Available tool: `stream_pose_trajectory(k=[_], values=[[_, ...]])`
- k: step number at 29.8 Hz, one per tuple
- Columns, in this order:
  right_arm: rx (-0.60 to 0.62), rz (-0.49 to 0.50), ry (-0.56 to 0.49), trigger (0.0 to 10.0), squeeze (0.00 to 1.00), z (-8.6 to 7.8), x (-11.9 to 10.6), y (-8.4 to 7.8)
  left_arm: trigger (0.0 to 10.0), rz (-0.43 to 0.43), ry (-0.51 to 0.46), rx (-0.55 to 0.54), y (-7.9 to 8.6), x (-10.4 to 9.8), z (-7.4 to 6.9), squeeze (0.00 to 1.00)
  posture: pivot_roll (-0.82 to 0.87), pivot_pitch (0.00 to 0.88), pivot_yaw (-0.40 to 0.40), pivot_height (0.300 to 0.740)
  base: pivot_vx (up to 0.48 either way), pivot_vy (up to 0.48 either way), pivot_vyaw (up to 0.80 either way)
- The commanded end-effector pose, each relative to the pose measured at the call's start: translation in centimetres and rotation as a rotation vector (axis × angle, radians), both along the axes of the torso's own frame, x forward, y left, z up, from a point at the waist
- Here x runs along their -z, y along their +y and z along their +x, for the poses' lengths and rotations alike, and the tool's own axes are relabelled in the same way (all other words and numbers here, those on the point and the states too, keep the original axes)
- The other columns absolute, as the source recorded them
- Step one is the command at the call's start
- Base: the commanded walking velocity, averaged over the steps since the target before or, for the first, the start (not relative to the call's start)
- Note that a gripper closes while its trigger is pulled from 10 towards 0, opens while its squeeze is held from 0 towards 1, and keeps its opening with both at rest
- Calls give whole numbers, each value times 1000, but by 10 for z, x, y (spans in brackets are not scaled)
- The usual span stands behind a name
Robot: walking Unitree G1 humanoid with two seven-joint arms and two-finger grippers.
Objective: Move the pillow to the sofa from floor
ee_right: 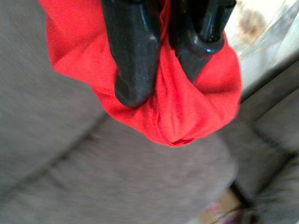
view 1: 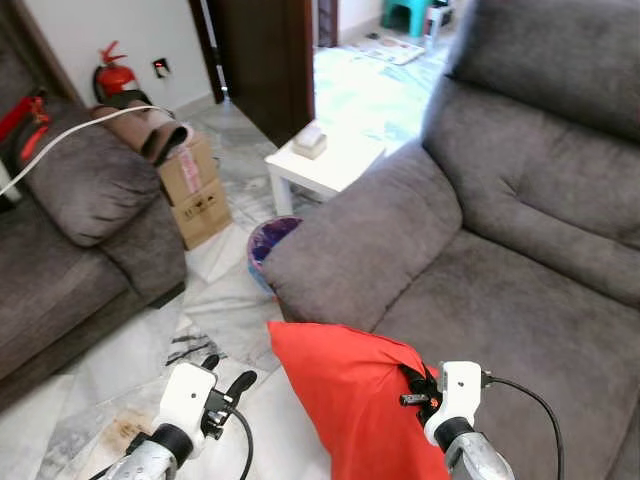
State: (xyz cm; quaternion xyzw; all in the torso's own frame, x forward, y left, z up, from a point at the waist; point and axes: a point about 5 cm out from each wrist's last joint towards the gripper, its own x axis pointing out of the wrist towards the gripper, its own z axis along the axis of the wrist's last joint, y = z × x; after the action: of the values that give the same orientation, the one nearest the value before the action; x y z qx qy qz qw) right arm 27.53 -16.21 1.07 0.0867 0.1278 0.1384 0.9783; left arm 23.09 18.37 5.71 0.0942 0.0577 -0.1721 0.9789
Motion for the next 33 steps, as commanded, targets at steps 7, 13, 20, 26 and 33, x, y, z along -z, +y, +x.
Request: stream_pose_trajectory(k=[7, 13, 20, 26, 33], values=[[-319, -75, -162, 10000, 0, 14, -35, 11, 10000, 50, 122, 152, 10, 5, -8, 0, 33, 122, 36, 740, 0, 0, 0], [-382, -198, -131, 10000, 0, 17, -36, -9, 10000, 68, 145, 167, 19, 3, -6, 0, 39, 114, 39, 740, 0, 0, 0], [-366, -190, -119, 10000, 0, 17, -36, -15, 10000, 62, 156, 191, 14, 4, -9, 0, 50, 107, 46, 740, 0, 0, 0], [-538, -227, -44, 10000, 0, 3, -21, -5, 10000, 115, 183, 283, 9, 4, -11, 0, 63, 96, 63, 740, 0, 0, 0], [-699, -332, 18, 10000, 0, -9, -12, -9, 10000, 179, 237, 396, 12, 4, -14, 0, 71, 87, 67, 740, 0, 0, 0]])
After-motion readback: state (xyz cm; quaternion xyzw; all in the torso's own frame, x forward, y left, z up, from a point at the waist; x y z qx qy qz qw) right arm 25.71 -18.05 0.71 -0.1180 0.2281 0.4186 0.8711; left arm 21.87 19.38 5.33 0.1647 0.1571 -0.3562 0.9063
